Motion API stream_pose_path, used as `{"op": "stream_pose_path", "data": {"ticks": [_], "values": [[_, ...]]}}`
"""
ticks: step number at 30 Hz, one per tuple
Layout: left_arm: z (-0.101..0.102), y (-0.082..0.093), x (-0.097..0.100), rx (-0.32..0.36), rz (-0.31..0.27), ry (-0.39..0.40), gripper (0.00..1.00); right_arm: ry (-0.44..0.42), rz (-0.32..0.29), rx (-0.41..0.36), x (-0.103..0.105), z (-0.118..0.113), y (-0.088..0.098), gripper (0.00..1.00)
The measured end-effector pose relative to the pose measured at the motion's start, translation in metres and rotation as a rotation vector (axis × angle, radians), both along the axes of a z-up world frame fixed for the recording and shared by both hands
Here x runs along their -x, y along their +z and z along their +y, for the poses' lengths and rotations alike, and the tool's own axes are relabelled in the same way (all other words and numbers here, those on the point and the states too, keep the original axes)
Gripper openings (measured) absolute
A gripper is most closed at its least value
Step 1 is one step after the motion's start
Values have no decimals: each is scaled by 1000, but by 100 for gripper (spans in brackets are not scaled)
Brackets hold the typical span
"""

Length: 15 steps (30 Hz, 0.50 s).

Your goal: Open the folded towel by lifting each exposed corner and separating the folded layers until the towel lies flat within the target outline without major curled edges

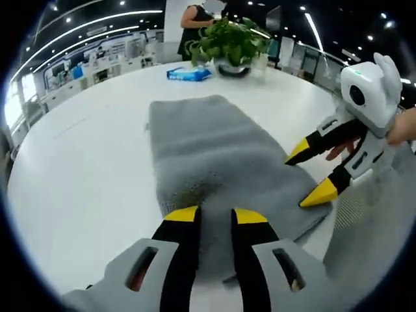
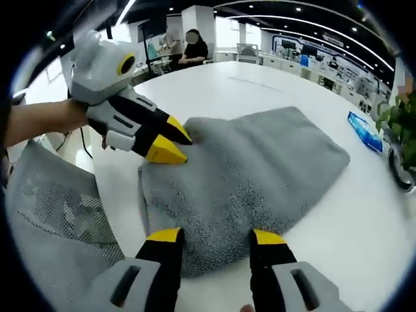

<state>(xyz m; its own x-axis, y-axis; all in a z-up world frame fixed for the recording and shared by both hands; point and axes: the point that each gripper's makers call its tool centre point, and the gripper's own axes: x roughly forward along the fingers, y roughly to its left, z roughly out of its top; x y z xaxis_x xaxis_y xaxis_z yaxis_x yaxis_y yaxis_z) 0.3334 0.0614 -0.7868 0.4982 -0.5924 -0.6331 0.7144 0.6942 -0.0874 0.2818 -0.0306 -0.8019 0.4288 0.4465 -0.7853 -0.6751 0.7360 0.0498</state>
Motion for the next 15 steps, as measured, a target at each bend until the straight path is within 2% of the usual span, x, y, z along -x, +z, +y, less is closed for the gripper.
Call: {"op": "stream_pose_path", "data": {"ticks": [7, 10, 15], "values": [[0, -5, 6, 10, 6, 19, 18, 75, 22, 24, -1, -3, -2, 38], [-1, -6, 9, 28, 41, 50, 17, 114, 33, 25, -2, -5, -2, 37], [-5, -6, 11, 23, 54, 70, 17, 175, 37, 57, -9, -10, -3, 37]]}}
